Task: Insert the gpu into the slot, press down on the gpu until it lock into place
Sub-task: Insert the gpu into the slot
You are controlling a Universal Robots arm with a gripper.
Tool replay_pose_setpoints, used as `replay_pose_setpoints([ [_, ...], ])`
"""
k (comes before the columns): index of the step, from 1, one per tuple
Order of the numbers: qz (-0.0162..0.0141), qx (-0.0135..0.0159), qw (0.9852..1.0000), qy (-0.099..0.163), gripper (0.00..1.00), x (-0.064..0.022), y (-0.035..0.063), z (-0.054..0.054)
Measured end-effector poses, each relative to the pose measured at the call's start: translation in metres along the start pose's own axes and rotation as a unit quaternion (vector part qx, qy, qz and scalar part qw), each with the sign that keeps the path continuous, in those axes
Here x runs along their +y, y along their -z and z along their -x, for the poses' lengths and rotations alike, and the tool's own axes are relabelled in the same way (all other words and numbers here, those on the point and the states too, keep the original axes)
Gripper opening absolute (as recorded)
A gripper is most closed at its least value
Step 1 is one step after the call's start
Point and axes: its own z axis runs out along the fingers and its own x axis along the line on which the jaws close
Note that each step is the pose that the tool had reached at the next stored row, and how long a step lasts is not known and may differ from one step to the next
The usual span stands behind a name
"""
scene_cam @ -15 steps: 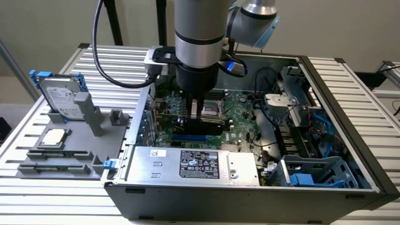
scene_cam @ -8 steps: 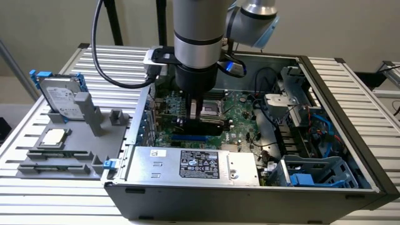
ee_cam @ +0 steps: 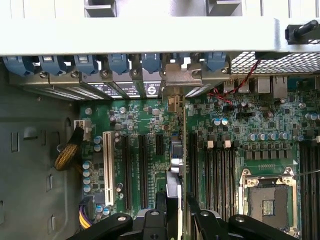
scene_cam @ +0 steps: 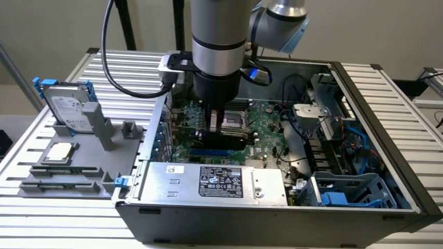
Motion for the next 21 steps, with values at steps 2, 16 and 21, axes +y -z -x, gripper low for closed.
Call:
replay_pose_setpoints([
  [2, 0.0, 0.0, 1.0, 0.0, 0.26, 0.0003, -0.0001, 0.0],
  [16, 0.0, 0.0, 1.0, 0.0, 0.26, 0.0021, -0.0006, -0.0001],
  [21, 0.0001, 0.0001, 1.0, 0.0, 0.26, 0.0029, -0.0018, -0.0003],
])
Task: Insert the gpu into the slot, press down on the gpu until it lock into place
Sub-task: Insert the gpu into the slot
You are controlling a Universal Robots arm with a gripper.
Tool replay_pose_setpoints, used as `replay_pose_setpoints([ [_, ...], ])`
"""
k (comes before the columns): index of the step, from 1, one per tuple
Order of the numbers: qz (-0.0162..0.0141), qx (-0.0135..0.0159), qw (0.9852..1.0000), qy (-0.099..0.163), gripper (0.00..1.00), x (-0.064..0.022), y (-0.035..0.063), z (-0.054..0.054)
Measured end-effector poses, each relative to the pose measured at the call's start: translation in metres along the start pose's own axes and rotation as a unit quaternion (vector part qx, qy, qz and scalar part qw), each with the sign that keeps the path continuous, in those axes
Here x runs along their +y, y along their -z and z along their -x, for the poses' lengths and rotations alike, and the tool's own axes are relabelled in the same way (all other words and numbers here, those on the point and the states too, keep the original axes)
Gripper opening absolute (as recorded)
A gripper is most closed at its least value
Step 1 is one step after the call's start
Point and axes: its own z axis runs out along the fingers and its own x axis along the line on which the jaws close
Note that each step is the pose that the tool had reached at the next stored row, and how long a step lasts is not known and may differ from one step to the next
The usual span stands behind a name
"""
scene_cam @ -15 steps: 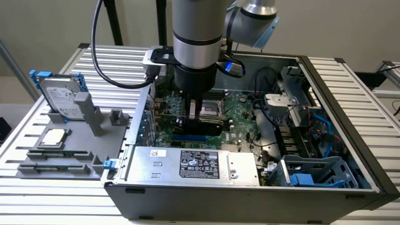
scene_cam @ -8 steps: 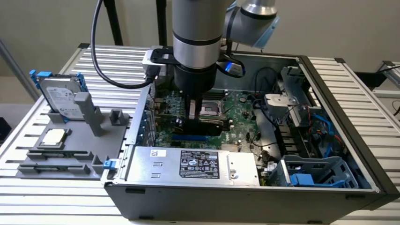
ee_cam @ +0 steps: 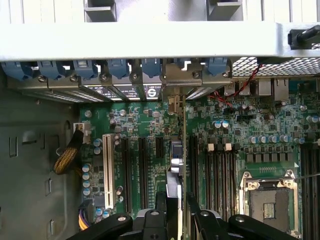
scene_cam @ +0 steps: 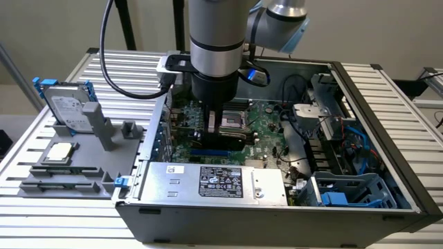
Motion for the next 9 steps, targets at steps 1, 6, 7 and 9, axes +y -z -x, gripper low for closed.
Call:
replay_pose_setpoints([
  [1, 0.0, 0.0, 1.0, 0.0, 0.26, 0.0001, 0.0, 0.0],
  [6, -0.0001, -0.0002, 1.0, 0.0, 0.26, 0.0001, -0.0008, 0.0],
  [7, -0.0001, -0.0002, 1.0, 0.0, 0.26, 0.0001, -0.0012, 0.0],
  [9, -0.0001, -0.0001, 1.0, 0.0, 0.26, 0.0001, -0.0022, -0.0001],
])
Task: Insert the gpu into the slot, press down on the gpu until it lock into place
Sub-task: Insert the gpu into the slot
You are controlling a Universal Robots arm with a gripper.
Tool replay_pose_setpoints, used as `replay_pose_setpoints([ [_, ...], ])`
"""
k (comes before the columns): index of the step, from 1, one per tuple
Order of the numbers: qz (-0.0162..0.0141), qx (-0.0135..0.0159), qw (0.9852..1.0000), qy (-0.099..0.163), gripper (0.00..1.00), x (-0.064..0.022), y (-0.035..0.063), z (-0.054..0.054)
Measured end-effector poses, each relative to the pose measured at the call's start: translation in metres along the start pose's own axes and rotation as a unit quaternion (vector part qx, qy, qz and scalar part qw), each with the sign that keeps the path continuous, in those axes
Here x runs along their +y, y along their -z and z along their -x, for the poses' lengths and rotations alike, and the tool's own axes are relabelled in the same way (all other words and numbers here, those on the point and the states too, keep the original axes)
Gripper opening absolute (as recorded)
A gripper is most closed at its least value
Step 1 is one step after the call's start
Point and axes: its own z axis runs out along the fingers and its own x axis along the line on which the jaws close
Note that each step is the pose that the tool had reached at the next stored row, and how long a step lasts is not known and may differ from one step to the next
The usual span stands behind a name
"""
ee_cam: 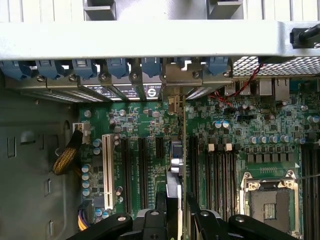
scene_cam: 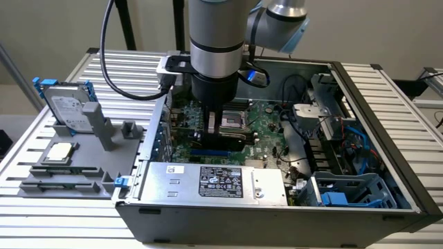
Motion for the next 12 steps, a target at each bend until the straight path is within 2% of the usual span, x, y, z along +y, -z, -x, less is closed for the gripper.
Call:
replay_pose_setpoints([
  [12, 0.0001, 0.0001, 1.0, 0.001, 0.26, 0.0002, -0.0074, 0.0004],
])
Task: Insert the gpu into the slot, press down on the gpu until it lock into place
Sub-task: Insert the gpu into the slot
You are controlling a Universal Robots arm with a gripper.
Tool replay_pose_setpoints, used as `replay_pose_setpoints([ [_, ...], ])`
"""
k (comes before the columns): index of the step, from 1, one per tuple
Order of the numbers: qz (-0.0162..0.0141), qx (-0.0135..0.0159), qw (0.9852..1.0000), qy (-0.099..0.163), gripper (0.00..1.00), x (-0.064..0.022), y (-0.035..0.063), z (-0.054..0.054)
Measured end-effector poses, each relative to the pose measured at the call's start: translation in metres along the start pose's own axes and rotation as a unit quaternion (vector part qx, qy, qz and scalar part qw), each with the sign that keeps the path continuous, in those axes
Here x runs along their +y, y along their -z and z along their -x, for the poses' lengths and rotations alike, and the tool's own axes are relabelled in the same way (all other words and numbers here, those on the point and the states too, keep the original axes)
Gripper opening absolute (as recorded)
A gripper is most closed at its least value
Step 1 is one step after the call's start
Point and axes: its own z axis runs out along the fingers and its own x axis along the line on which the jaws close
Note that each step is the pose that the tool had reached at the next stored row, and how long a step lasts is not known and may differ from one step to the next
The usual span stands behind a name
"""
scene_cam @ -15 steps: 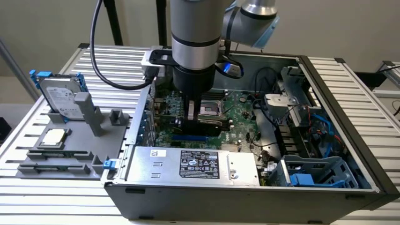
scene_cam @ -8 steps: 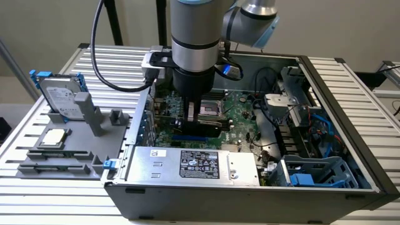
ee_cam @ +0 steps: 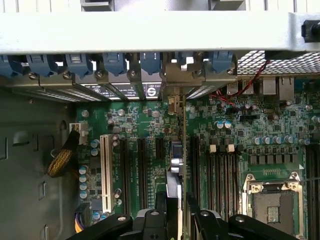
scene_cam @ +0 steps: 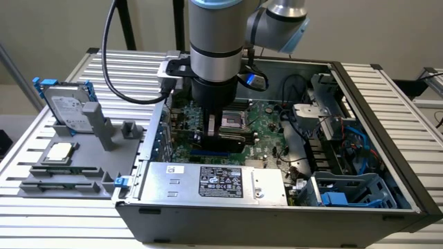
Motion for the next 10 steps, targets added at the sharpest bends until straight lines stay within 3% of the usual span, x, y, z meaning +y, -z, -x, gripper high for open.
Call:
replay_pose_setpoints([
  [10, 0.0002, -0.0001, 1.0, 0.003, 0.26, 0.0005, -0.0026, 0.0013],
])
